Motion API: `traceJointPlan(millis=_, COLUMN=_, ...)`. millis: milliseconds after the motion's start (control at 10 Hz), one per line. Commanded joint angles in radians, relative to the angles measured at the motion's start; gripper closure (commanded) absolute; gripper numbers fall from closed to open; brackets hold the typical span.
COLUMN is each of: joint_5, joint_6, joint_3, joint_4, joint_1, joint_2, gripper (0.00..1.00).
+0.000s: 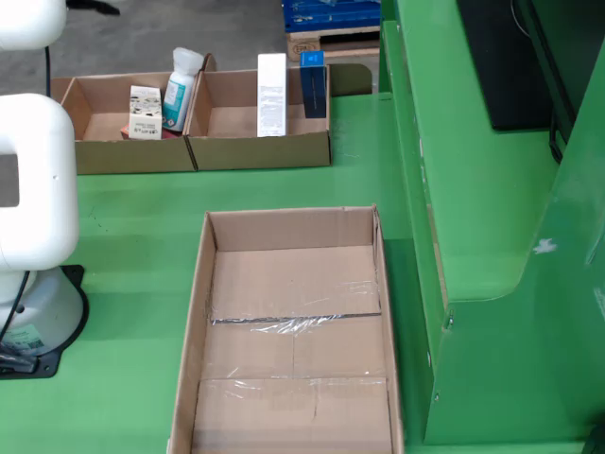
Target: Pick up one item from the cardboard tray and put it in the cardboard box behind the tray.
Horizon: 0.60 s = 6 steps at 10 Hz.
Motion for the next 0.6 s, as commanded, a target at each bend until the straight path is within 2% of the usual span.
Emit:
traceJointPlan(millis=0, joint_5=0.365, joint_6=0.071, joint_3=0.021, joint_4=-0.43, joint_1=-0.248, joint_2=0.214, gripper=0.0)
traceJointPlan(millis=200, joint_5=0.365, joint_6=0.071, joint_3=0.021, joint_4=-0.43, joint_1=-0.248, joint_2=0.214, gripper=0.0)
traceJointPlan(millis=300, joint_5=0.425, joint_6=0.041, joint_3=0.021, joint_4=-0.513, joint_1=-0.352, joint_2=0.255, gripper=0.0)
traceJointPlan(millis=400, joint_5=0.425, joint_6=0.041, joint_3=0.021, joint_4=-0.513, joint_1=-0.352, joint_2=0.255, gripper=0.0)
traceJointPlan(millis=500, joint_5=0.512, joint_6=-0.073, joint_3=0.021, joint_4=-0.697, joint_1=-0.668, joint_2=0.347, gripper=0.0)
